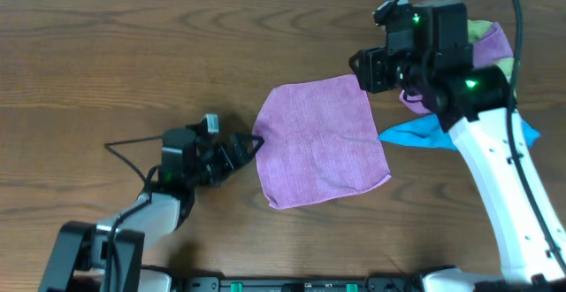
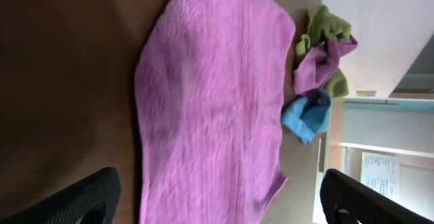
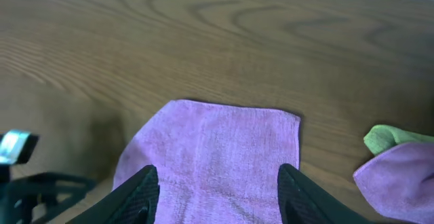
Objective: Fold the cloth
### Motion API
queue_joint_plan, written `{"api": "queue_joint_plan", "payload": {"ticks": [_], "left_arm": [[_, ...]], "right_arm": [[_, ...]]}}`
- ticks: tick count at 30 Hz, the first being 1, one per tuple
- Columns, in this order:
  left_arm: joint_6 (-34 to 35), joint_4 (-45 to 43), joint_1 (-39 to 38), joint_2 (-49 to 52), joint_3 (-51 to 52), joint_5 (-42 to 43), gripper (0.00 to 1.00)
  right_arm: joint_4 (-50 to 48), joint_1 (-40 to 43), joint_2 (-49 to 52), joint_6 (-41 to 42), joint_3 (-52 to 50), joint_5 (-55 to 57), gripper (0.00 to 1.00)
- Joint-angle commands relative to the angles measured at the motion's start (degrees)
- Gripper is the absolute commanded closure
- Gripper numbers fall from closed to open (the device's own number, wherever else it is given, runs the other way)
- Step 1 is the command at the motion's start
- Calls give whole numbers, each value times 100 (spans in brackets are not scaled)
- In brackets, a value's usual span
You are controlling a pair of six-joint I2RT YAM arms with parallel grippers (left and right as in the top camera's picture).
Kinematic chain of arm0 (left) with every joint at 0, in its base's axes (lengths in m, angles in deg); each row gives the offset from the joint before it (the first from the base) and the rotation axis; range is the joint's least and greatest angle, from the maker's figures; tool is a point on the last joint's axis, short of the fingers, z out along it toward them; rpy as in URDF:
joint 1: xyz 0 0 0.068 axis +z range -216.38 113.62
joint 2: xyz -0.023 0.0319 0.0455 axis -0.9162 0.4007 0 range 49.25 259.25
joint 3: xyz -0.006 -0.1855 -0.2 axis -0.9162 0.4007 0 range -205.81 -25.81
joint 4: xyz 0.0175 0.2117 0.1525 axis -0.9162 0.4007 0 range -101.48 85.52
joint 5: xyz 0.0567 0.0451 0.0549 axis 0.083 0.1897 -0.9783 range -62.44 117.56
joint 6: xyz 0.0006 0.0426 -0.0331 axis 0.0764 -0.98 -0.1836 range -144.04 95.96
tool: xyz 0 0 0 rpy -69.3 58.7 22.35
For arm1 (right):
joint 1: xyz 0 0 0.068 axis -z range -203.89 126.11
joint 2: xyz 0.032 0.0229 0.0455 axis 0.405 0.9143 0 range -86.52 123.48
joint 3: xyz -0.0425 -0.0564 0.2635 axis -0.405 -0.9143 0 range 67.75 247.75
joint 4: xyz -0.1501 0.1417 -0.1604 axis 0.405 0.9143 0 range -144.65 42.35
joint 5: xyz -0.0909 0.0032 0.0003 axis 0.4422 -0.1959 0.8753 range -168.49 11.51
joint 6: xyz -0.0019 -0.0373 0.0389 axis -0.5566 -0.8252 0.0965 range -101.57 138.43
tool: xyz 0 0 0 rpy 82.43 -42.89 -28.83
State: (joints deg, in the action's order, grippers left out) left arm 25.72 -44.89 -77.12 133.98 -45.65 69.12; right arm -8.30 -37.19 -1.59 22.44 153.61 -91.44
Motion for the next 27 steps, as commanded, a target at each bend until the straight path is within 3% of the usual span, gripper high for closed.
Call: {"api": "queue_joint_plan", "payload": {"ticks": [1,15,24,27], "left_arm": [[-2,-9,-94,317,-258,-42,5],[280,-11,-428,1329,-868,-518,4],[660,-354,-431,2463,-1864,-256,5],[249,-352,-385,2623,-2225,-389,5]], "right_arm": [[33,11,-229,-46,83,-103,43],[26,11,-350,-44,83,-103,42],[20,11,-350,-46,83,-101,42],[28,11,-350,-44,83,-103,41]]}}
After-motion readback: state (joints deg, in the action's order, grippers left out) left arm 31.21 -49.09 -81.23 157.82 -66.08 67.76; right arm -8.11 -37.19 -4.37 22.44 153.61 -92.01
